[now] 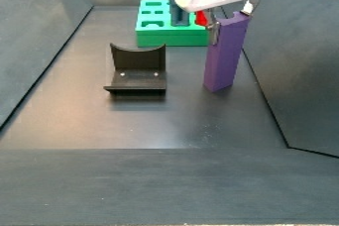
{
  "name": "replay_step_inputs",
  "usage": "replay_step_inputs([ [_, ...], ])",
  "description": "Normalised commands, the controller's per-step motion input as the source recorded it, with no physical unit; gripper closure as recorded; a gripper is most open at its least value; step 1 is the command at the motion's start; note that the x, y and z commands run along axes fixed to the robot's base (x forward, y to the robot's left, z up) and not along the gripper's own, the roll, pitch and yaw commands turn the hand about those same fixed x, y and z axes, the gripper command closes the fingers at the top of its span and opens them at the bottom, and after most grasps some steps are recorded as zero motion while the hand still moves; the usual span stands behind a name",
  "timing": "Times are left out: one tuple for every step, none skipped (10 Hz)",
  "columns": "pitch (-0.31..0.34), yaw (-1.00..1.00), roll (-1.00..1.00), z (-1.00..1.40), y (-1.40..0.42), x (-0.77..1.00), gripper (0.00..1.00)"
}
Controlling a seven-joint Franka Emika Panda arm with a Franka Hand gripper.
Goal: Pick up the arch object. Move up. Rotate the arch object. Move to above the board. Insert the arch object.
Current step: Pick up the arch object, then move up.
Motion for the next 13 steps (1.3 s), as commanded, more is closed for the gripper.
replay_step_inputs([
  [0.0, 0.0, 0.0, 0.0, 0.0, 0.0, 1.0],
  [0.0, 0.0, 0.0, 0.0, 0.0, 0.0, 1.0],
  [0.0, 0.0, 0.0, 0.0, 0.0, 0.0, 1.0],
  [0.0, 0.0, 0.0, 0.0, 0.0, 0.0, 1.0],
  [0.0, 0.0, 0.0, 0.0, 0.0, 0.0, 1.0],
  [0.0, 0.0, 0.0, 0.0, 0.0, 0.0, 1.0],
  [0.0, 0.0, 0.0, 0.0, 0.0, 0.0, 1.0],
  [0.0, 0.0, 0.0, 0.0, 0.0, 0.0, 1.0],
  [0.0, 0.0, 0.0, 0.0, 0.0, 0.0, 1.0],
  [0.0, 0.0, 0.0, 0.0, 0.0, 0.0, 1.0],
  [0.0, 0.0, 0.0, 0.83, 0.0, 0.0, 1.0],
  [0.023, -0.01, 0.0, 0.78, 0.01, 0.02, 1.0],
  [0.056, -0.01, 0.0, 0.62, 0.01, 0.01, 1.0],
])
